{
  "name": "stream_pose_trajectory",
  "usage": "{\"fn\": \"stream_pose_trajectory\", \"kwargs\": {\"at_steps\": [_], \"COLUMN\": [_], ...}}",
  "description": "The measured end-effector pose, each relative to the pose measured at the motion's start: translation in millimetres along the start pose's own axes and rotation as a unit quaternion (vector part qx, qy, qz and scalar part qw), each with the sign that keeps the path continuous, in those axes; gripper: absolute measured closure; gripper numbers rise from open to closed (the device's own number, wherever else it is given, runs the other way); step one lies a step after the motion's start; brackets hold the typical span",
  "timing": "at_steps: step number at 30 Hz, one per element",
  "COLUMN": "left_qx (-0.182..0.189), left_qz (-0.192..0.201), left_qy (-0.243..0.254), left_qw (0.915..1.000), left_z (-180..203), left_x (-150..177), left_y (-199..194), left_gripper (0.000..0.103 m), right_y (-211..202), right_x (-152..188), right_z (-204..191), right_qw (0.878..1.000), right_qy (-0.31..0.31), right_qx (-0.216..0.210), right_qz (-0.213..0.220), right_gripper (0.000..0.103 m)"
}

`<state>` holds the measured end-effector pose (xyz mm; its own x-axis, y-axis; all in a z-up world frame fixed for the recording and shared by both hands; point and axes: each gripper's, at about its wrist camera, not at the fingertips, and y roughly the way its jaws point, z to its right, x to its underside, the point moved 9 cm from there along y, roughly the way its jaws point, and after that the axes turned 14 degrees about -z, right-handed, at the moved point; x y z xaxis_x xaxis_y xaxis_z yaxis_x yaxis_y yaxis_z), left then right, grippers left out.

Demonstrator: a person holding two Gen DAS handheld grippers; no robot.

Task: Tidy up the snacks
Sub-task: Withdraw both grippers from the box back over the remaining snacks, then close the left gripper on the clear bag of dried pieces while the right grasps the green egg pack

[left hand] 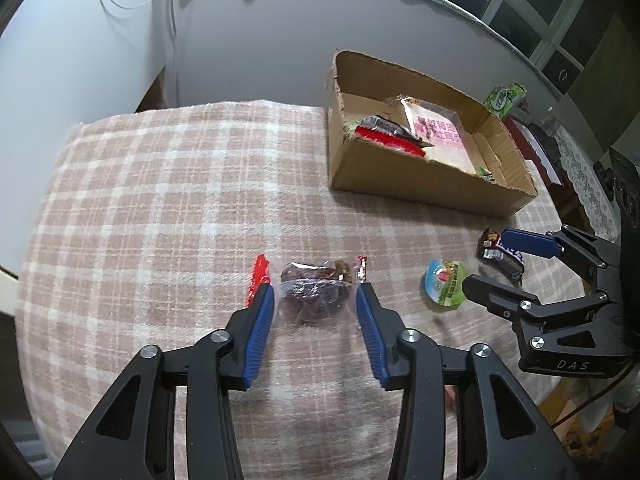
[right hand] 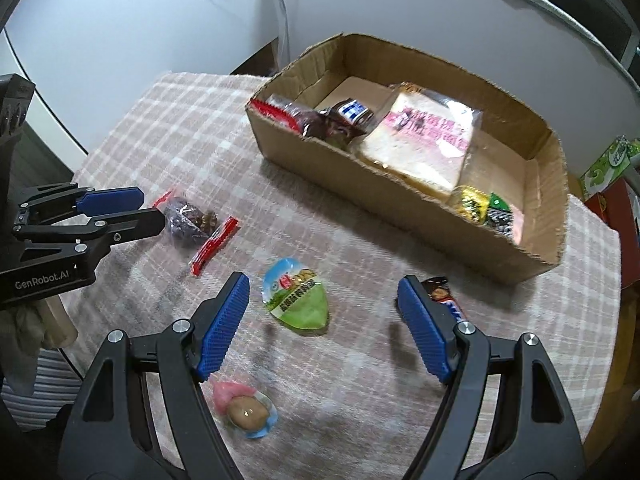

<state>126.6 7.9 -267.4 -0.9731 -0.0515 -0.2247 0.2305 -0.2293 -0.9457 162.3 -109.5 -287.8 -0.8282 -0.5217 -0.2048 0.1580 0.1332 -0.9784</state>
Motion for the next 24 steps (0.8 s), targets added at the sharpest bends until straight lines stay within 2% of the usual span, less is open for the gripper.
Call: {"fn": "stream_pose_trajectory", "kwargs": {"at_steps": [24], "left_qx": [0.025], "left_qz": [-0.019], "left_qy": [-0.016], "left_qw": [0.9994], "left_z": [-7], "left_x": [6], "left_y": [19], "left_gripper": [0.054], "right_y": [33], "right_x": [1], "right_z": [-12], "right_qw": [0.999], "right_qy": [-0.012], "right_qx": [-0.005], "right_qz": [-0.041], "right_gripper": [0.024]}}
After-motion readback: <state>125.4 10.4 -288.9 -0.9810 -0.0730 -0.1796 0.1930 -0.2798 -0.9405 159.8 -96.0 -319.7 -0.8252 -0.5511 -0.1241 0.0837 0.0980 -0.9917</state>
